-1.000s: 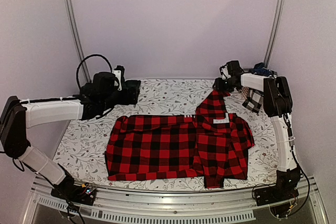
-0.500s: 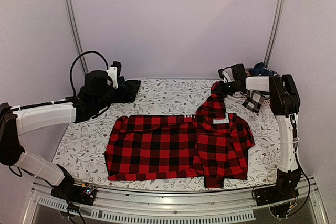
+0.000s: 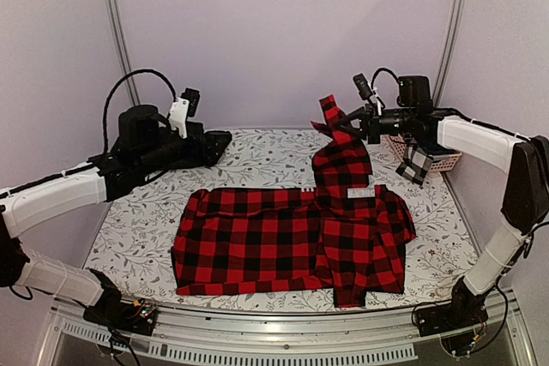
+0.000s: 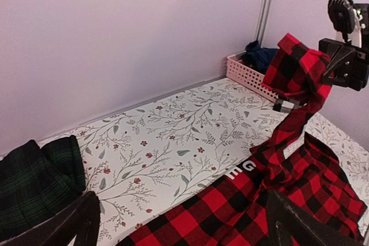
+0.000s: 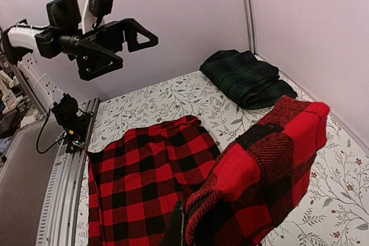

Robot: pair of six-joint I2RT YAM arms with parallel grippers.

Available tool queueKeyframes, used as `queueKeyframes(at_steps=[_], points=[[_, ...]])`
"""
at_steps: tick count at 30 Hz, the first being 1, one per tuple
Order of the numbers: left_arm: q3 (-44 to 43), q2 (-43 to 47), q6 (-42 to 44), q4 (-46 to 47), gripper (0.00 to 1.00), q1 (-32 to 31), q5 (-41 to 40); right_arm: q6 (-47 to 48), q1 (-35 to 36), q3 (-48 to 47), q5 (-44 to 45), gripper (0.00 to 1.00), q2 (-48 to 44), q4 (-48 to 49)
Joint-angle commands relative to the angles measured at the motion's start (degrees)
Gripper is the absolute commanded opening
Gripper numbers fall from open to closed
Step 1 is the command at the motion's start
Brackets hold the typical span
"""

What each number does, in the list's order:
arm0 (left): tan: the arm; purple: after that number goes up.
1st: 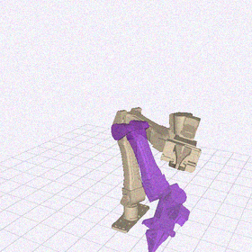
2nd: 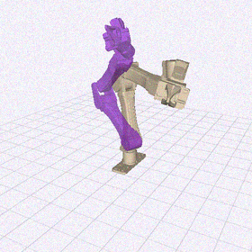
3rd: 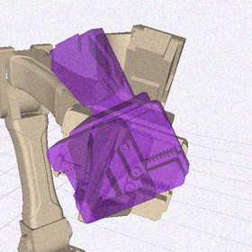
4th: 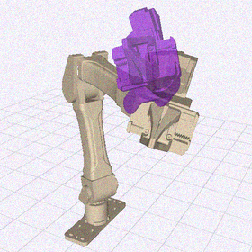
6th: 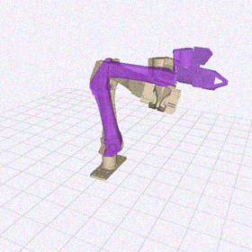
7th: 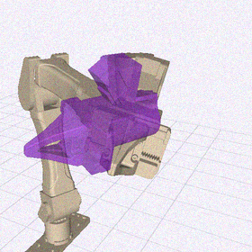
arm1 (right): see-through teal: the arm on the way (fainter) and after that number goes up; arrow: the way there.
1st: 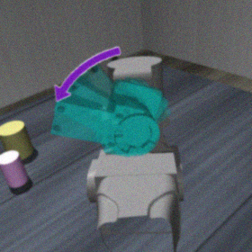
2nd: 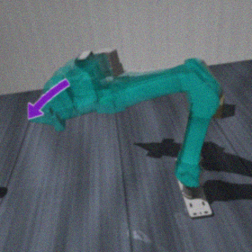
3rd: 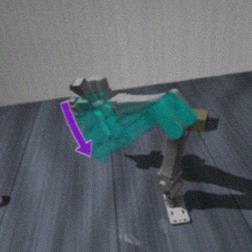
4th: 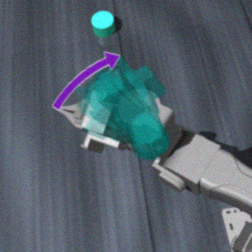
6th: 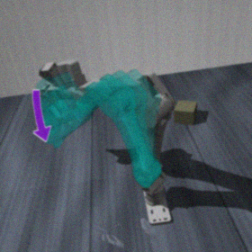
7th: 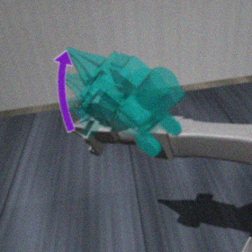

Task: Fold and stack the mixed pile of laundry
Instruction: Fold the flattened T-shirt at the center of the board.

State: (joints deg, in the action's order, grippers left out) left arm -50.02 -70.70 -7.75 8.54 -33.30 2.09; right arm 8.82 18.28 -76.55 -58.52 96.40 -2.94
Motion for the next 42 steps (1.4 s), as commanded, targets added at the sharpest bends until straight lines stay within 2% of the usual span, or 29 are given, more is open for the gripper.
queueKeyframes(at_steps=[1, 5, 9, 12, 15, 20, 30, 33, 35, 37, 41, 42], points=[[-0.3, -0.1, 4.6, -2.5, 1.0, -4.3, 10.0, 13.4, 8.1, 8.3, 1.7, 0.0, -7.8, -6.0], [3.8, -1.3, 11.2, 1.1, 0.99, -11.7, 8.2, 12.7, 13.4, 17.0, 3.2, 0.0, -15.3, -1.7], [8.4, -3.0, 16.1, 8.2, 1.0, -13.8, 12.4, 11.4, 17.5, 22.5, 4.2, 0.0, -21.5, 0.9], [10.6, -3.8, 18.0, 15.6, 1.0, -14.1, 18.5, 12.4, 19.0, 23.2, 4.4, 0.0, -24.8, -1.2], [9.6, -6.3, 18.8, 19.2, 1.0, -15.2, 23.9, 13.4, 20.0, 23.4, 4.7, 0.01, -27.0, -2.6], [5.0, -11.7, 19.1, 21.1, 1.0, -17.5, 27.5, 14.4, 21.8, 23.2, 6.4, 0.01, -28.1, -3.6], [-1.5, -17.8, 22.5, 21.4, 1.0, -22.6, 26.0, 15.9, 24.4, 22.3, 6.7, 0.01, -29.0, -6.3], [-2.1, -18.1, 22.0, 23.1, 0.95, -22.9, 27.3, 16.0, 25.1, 22.5, 6.7, 0.0, -29.5, -6.6], [-2.6, -17.8, 22.2, 22.8, 0.88, -23.1, 27.8, 16.2, 25.4, 22.6, 6.8, 0.0, -29.6, -6.9], [-2.7, -16.7, 22.5, 21.9, 0.74, -23.1, 28.5, 16.4, 25.5, 22.6, 7.0, 0.0, -29.5, -7.3], [-3.2, -14.6, 23.1, 18.6, 0.31, -23.2, 30.3, 16.6, 25.7, 23.1, 7.1, 0.02, -29.6, -7.2], [-3.8, -14.2, 23.2, 17.4, 0.12, -23.3, 30.5, 16.5, 25.7, 23.3, 7.1, 0.02, -29.6, -7.0]])
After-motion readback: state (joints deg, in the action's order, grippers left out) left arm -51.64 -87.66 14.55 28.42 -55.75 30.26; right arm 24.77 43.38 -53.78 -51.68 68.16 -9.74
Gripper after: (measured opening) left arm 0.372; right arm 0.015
